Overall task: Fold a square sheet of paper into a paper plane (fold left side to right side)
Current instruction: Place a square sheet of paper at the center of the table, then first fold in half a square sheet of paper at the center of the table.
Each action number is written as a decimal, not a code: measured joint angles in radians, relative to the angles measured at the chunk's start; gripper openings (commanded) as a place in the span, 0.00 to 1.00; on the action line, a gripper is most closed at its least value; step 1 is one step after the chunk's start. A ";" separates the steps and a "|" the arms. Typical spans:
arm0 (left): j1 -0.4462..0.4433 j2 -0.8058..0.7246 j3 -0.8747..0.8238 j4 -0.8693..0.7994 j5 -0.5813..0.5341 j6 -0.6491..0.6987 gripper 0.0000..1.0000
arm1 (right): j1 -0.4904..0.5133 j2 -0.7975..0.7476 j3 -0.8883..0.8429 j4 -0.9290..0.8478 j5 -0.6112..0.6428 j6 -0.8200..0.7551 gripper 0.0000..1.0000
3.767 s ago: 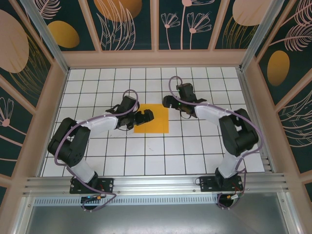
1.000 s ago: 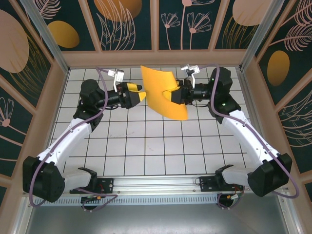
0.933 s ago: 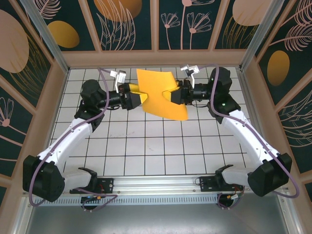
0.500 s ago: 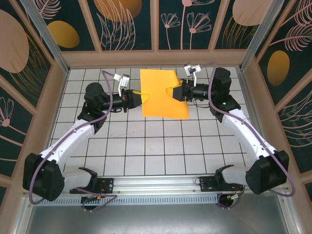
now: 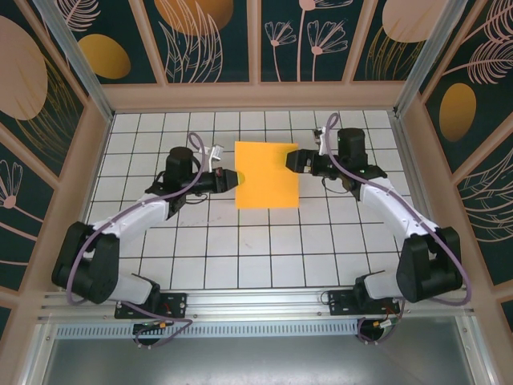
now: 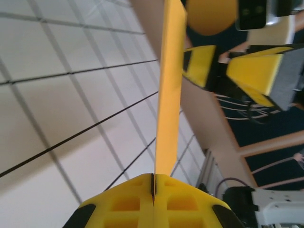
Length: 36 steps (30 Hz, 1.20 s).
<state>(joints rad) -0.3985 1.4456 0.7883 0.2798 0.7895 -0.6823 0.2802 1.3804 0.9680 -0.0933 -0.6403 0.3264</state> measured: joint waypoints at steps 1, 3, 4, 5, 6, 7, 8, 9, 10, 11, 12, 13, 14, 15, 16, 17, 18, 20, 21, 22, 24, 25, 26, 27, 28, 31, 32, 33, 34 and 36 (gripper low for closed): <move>0.000 0.034 0.003 -0.027 -0.020 0.006 0.00 | 0.000 0.017 -0.005 -0.013 0.029 0.000 0.88; 0.000 0.098 0.023 -0.079 -0.047 0.018 0.00 | 0.000 0.043 -0.019 -0.032 0.074 0.000 0.88; 0.000 0.135 0.040 -0.106 -0.063 0.023 0.00 | 0.000 0.054 -0.028 -0.040 0.092 0.000 0.88; 0.000 0.173 0.057 -0.129 -0.074 0.029 0.00 | 0.000 0.062 -0.035 -0.044 0.106 0.000 0.88; 0.000 0.201 0.071 -0.145 -0.085 0.033 0.00 | 0.000 0.069 -0.043 -0.048 0.119 0.000 0.88; 0.000 0.230 0.085 -0.166 -0.096 0.041 0.00 | 0.000 0.076 -0.049 -0.051 0.129 0.001 0.88; 0.000 0.254 0.098 -0.184 -0.102 0.050 0.00 | 0.000 0.081 -0.052 -0.056 0.139 0.000 0.87; 0.000 0.277 0.111 -0.204 -0.112 0.062 0.00 | 0.000 0.086 -0.055 -0.056 0.146 0.000 0.87; 0.001 0.298 0.124 -0.224 -0.121 0.076 0.00 | 0.001 0.090 -0.057 -0.056 0.148 0.000 0.86; 0.003 0.318 0.138 -0.246 -0.127 0.092 0.00 | 0.001 0.096 -0.059 -0.056 0.147 0.001 0.85; 0.004 0.330 0.146 -0.260 -0.133 0.103 0.00 | 0.002 0.101 -0.062 -0.055 0.146 0.001 0.84; 0.006 0.343 0.159 -0.285 -0.141 0.116 0.00 | 0.004 0.110 -0.064 -0.052 0.142 0.003 0.83; 0.010 0.354 0.172 -0.306 -0.148 0.128 0.00 | 0.007 0.123 -0.066 -0.045 0.139 0.006 0.83; 0.013 0.362 0.183 -0.320 -0.152 0.136 0.00 | 0.010 0.135 -0.066 -0.041 0.135 0.011 0.82; 0.015 0.369 0.197 -0.336 -0.158 0.145 0.00 | 0.016 0.151 -0.066 -0.032 0.130 0.018 0.82; 0.018 0.372 0.208 -0.345 -0.164 0.154 0.00 | 0.024 0.172 -0.066 -0.018 0.123 0.024 0.81; 0.019 0.374 0.216 -0.352 -0.168 0.159 0.00 | 0.033 0.191 -0.066 -0.007 0.119 0.031 0.81; 0.021 0.375 0.227 -0.363 -0.172 0.167 0.00 | 0.057 0.245 -0.061 0.012 0.114 0.047 0.81; 0.021 0.375 0.230 -0.366 -0.172 0.170 0.00 | 0.067 0.268 -0.055 0.015 0.113 0.051 0.81; 0.021 0.375 0.232 -0.369 -0.174 0.171 0.00 | 0.079 0.298 -0.043 0.017 0.112 0.055 0.80; 0.021 0.375 0.235 -0.373 -0.174 0.174 0.00 | 0.100 0.356 -0.012 0.019 0.109 0.060 0.79; 0.021 0.375 0.235 -0.374 -0.174 0.174 0.00 | 0.109 0.386 0.006 0.025 0.108 0.066 0.78; 0.021 0.375 0.235 -0.375 -0.174 0.174 0.00 | 0.117 0.415 0.027 0.030 0.106 0.070 0.78; 0.021 0.375 0.235 -0.377 -0.174 0.174 0.00 | 0.123 0.439 0.045 0.035 0.104 0.072 0.78; 0.021 0.375 0.235 -0.380 -0.174 0.174 0.00 | 0.129 0.460 0.061 0.040 0.101 0.074 0.78; 0.021 0.378 0.235 -0.386 -0.174 0.175 0.00 | 0.142 0.495 0.091 0.044 0.101 0.076 0.78; 0.021 0.380 0.235 -0.388 -0.174 0.175 0.00 | 0.145 0.504 0.099 0.044 0.101 0.076 0.78; 0.021 0.381 0.235 -0.389 -0.172 0.175 0.00 | 0.146 0.511 0.106 0.043 0.101 0.076 0.78; 0.021 0.384 0.235 -0.389 -0.171 0.177 0.02 | 0.147 0.518 0.113 0.042 0.102 0.076 0.78; 0.021 0.386 0.235 -0.389 -0.169 0.178 0.08 | 0.147 0.527 0.120 0.040 0.103 0.076 0.78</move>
<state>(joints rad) -0.3775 1.8317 1.0237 -0.1093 0.6201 -0.5045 0.4274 1.9076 1.0882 -0.0532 -0.5377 0.4026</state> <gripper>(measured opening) 0.069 0.784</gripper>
